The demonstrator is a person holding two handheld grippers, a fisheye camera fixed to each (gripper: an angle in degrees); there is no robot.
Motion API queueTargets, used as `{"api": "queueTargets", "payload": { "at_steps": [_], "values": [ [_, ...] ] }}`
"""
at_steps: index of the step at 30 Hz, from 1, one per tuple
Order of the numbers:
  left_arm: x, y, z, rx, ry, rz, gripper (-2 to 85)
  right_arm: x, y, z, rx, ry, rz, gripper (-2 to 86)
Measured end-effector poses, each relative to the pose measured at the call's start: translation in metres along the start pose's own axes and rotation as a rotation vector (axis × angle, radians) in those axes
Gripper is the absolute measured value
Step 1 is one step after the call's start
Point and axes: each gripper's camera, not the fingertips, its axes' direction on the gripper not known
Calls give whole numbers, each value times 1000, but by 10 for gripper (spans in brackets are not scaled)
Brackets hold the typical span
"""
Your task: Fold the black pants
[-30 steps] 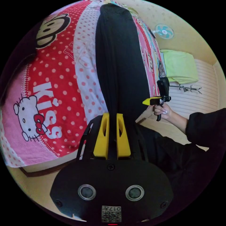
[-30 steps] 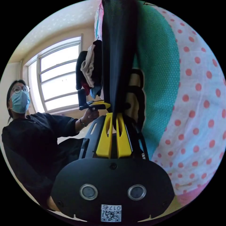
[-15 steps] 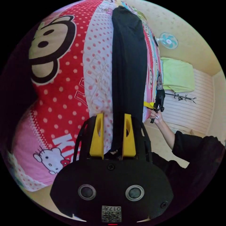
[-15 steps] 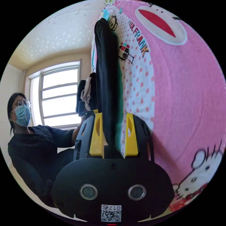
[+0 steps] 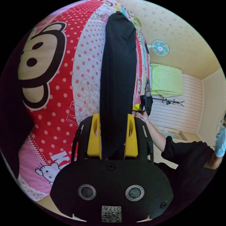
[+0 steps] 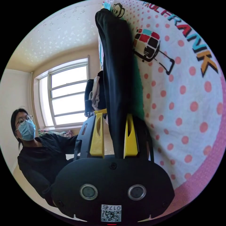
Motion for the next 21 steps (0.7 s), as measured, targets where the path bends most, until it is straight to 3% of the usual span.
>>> {"api": "queueTargets", "payload": {
  "at_steps": [9,11,14,21],
  "values": [
    [-18,19,37,-55,-126,-99,95,23,17,36,17,-164,-9,69],
    [-25,35,44,-40,106,-82,53,14,28,38,31,-190,-34,36],
    [3,68,32,31,312,37,51,-34,62,21,68,-242,-157,5],
    [167,185,-32,201,405,461,50,-228,181,-49,22,-231,-538,-5]
  ]
}}
